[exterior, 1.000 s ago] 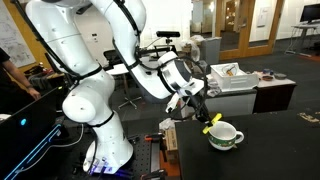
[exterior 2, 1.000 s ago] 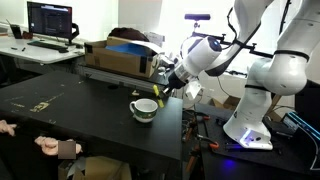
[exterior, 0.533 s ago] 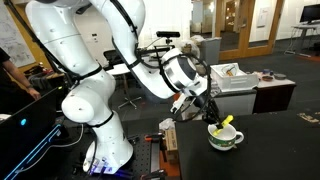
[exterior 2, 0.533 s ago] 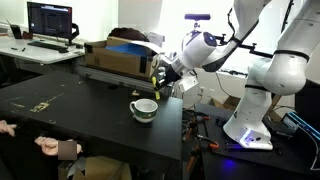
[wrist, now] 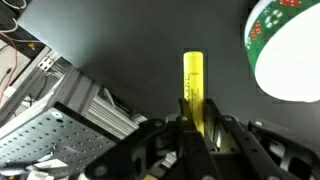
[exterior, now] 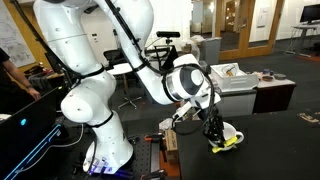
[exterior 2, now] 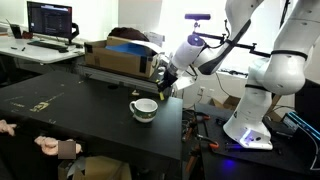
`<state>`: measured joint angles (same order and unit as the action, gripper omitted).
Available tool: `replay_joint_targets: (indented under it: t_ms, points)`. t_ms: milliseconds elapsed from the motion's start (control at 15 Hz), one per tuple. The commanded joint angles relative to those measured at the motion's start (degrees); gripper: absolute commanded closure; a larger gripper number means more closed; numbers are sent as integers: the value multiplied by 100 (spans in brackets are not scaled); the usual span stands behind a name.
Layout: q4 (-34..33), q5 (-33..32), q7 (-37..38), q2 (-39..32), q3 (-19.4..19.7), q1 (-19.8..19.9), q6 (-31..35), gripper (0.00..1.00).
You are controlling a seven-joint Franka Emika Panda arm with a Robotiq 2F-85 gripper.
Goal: Pick the marker from the cup and put it on the table
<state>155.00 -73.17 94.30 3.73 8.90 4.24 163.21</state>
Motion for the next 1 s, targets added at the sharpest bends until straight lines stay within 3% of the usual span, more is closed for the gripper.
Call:
replay_joint_targets:
  t_ms: [0,133,200,267,467,800,933]
  points:
    - [-193,479,-358,-499,69,53,-211,95]
    - [-314,895,-674,-766,74,96,-235,95]
    - [-380,1128,-893,-899,60,102,-224,86]
    - [-443,1360,-1124,-995,41,115,-222,59]
    - [-626,2050,-1792,-1187,-36,133,-267,41]
    - [-876,2828,-2541,-1187,-130,94,-531,2]
    - [-924,2908,-2599,-1112,-153,54,-657,0]
